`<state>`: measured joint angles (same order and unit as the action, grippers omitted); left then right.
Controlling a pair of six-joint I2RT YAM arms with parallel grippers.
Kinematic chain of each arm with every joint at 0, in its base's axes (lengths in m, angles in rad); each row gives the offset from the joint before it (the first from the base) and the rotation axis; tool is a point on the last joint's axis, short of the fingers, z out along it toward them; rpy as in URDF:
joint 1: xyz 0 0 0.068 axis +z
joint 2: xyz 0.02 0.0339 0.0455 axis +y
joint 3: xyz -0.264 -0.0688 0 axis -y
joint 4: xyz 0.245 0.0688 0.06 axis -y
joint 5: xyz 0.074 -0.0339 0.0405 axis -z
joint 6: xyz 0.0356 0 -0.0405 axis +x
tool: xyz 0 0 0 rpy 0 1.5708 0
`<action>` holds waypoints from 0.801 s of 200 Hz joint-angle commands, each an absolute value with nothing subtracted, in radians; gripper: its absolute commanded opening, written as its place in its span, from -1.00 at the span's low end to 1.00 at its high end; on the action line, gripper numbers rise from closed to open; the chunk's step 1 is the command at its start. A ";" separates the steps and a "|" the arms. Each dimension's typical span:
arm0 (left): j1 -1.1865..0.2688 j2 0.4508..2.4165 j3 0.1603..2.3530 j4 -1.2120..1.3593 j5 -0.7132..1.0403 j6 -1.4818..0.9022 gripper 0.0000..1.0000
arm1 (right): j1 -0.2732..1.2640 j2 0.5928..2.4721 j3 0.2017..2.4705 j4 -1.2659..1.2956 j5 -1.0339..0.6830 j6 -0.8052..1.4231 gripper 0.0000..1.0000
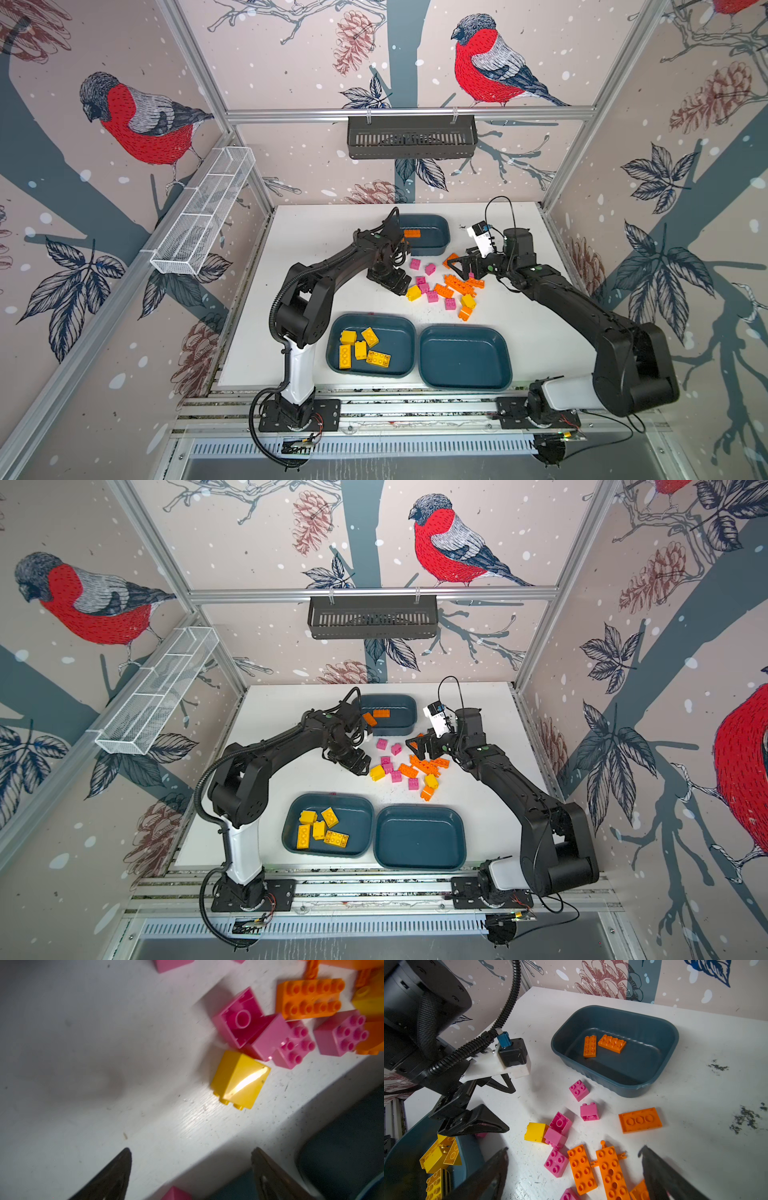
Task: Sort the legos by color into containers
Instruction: 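Move the open left gripper back over the pink bricks in the pile, then lower the left gripper and grasp a pink 2x2 brick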
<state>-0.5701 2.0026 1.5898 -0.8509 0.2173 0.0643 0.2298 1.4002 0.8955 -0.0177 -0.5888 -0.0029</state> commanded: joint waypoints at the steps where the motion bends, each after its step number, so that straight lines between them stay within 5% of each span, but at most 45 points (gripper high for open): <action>1: -0.590 2.040 1.648 -0.856 0.236 0.109 0.80 | 0.212 1.394 0.896 -0.018 -0.620 -0.027 0.98; 101: -0.663 2.187 1.731 -0.773 0.174 0.201 0.57 | 0.169 1.317 0.831 -0.066 -0.607 -0.046 0.98; 160: -0.681 2.191 1.686 -0.766 0.162 0.228 0.13 | 0.163 1.290 0.816 -0.093 -0.604 -0.059 0.98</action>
<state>-0.6815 2.2005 1.7084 -0.7666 0.1791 0.2016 0.1646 1.3037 0.8234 -0.0788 -0.5976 -0.0391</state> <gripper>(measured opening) 0.603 0.993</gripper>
